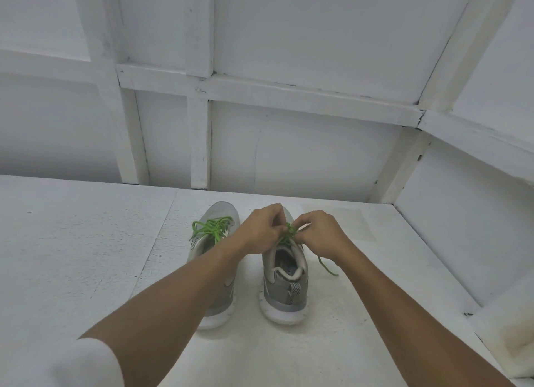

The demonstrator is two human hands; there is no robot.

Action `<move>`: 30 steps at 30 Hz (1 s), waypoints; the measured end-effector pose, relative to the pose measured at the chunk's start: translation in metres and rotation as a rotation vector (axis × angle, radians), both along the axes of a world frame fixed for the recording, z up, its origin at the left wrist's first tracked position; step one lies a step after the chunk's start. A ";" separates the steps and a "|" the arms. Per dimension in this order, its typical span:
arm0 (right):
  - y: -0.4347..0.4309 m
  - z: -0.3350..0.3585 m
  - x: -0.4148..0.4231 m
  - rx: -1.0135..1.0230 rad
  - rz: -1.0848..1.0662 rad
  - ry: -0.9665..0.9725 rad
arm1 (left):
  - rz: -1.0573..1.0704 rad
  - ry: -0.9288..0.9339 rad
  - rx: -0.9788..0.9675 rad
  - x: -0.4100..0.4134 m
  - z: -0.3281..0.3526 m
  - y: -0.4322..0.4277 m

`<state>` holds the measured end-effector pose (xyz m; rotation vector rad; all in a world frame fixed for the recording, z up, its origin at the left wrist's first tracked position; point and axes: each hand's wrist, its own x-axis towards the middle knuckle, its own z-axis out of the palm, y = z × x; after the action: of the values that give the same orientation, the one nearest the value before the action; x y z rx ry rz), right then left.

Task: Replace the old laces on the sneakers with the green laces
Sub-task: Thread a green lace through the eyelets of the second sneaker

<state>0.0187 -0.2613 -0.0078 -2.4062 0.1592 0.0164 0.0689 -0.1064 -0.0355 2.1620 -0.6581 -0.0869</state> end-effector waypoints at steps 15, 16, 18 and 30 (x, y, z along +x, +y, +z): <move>-0.003 -0.022 -0.006 0.272 0.079 -0.315 | -0.048 0.119 -0.007 0.006 0.000 -0.004; -0.005 -0.024 -0.006 0.286 0.095 -0.339 | -0.042 0.126 -0.011 0.006 0.000 -0.004; -0.007 -0.027 -0.007 0.326 0.109 -0.370 | -0.025 0.144 -0.027 0.006 -0.001 -0.003; -0.022 -0.039 -0.019 0.341 0.152 -0.426 | 0.144 0.194 0.035 0.015 -0.003 0.009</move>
<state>-0.0002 -0.2833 -0.0467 -2.0225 -0.2087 -0.3671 0.0843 -0.0972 -0.0384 2.1940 -0.3916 -0.2297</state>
